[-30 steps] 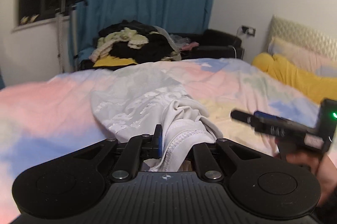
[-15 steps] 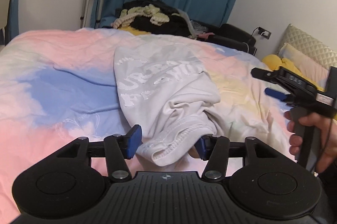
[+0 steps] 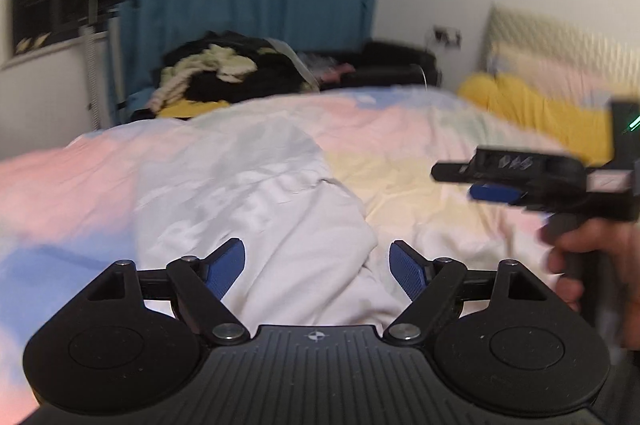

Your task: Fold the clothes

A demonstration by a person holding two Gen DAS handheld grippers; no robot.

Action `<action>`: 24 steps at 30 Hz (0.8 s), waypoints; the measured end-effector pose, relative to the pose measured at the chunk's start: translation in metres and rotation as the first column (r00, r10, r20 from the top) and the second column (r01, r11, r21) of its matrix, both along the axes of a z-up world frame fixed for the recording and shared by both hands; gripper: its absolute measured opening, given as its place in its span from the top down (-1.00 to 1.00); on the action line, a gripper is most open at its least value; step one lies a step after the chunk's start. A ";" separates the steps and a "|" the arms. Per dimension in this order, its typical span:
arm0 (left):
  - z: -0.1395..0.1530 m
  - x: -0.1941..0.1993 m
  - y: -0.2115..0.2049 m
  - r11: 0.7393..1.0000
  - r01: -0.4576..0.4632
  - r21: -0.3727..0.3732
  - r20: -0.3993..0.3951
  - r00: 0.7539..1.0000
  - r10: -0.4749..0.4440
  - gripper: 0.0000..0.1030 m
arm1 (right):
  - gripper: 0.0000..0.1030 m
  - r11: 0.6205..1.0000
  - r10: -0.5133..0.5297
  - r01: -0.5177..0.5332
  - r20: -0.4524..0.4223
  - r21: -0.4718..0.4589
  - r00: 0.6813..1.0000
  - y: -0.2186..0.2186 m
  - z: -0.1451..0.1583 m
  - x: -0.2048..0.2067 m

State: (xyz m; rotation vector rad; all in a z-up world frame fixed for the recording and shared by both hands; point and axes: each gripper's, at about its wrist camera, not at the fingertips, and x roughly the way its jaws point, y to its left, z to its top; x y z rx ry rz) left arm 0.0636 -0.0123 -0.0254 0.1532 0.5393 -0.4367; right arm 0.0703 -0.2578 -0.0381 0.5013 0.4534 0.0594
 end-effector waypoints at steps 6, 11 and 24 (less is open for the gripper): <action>-0.051 0.066 -0.068 0.960 0.052 0.275 -0.018 0.999 -0.049 -0.51 | -0.38 0.999 -0.050 0.050 0.006 -0.008 0.999 -0.019 -0.019 0.015; -0.077 0.093 -0.072 0.963 -0.019 0.269 0.023 1.000 0.013 -0.04 | -0.37 1.000 -0.025 0.025 0.025 -0.005 0.999 -0.019 -0.031 0.032; 0.025 0.066 0.100 0.866 -0.238 -0.440 -0.033 0.968 0.249 0.73 | -0.38 0.999 -0.028 0.029 0.054 -0.016 0.998 -0.014 -0.027 0.026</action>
